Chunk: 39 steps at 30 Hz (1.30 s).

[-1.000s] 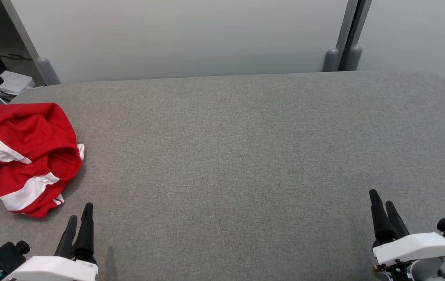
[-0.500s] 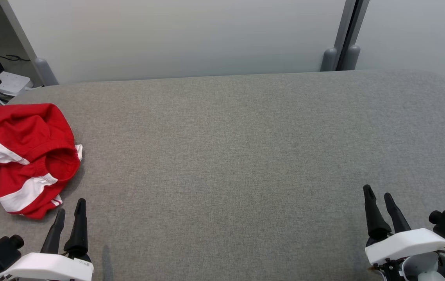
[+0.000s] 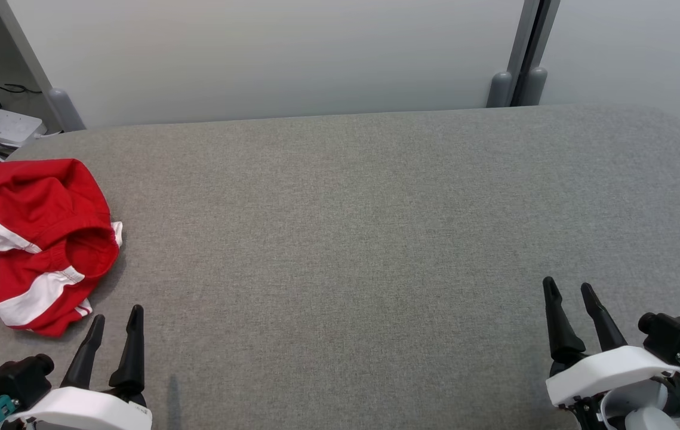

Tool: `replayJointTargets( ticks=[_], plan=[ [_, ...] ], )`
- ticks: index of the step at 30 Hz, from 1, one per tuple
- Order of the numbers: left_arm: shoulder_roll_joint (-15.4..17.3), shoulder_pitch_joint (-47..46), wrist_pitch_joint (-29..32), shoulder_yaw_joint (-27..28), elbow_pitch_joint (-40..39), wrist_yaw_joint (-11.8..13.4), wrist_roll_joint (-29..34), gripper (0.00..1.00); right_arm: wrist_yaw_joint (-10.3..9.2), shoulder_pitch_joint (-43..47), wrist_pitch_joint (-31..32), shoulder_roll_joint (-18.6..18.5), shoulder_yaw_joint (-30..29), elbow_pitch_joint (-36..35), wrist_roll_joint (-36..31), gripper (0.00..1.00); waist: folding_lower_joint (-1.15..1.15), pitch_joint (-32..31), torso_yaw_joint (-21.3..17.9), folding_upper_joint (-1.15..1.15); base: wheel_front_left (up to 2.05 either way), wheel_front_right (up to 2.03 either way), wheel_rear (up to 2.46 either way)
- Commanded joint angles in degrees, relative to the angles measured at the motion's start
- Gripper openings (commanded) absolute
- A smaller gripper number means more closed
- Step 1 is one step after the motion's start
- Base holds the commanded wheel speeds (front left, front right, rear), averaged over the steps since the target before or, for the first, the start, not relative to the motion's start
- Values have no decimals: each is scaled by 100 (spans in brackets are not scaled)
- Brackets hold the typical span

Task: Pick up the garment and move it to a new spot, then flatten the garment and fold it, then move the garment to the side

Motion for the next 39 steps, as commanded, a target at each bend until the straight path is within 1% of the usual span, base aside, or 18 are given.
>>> replayJointTargets(
  ticks=[1, 6, 14, 30, 39],
  plan=[
    [196, -253, -98, 102, -141, -35, 234, 100, 7, -249, -131, -58, 140, -129, -228, 100, 0, 3, -7, 0, 0, 0, 0],
    [231, -267, -183, 18, -152, -37, 542, 100, 7, -277, -214, -63, 184, -95, -568, 100, 0, -4, -27, 0, 0, 0, 0],
    [298, -278, -303, 37, -119, -40, 968, 100, 8, -338, -332, -70, 267, -70, -1038, 100, 0, -5, -59, 0, 0, 0, 0],
    [495, -287, -594, 207, 19, -47, 2088, 100, 9, -432, -618, -89, 316, -46, -2229, 100, 0, 6, -71, 0, 0, 0, 0],
    [470, -261, -605, 291, 22, -47, 2119, 100, 9, -419, -629, -89, 322, -63, -2292, 100, 0, 8, -70, 0, 0, 0, 0]
  ],
)
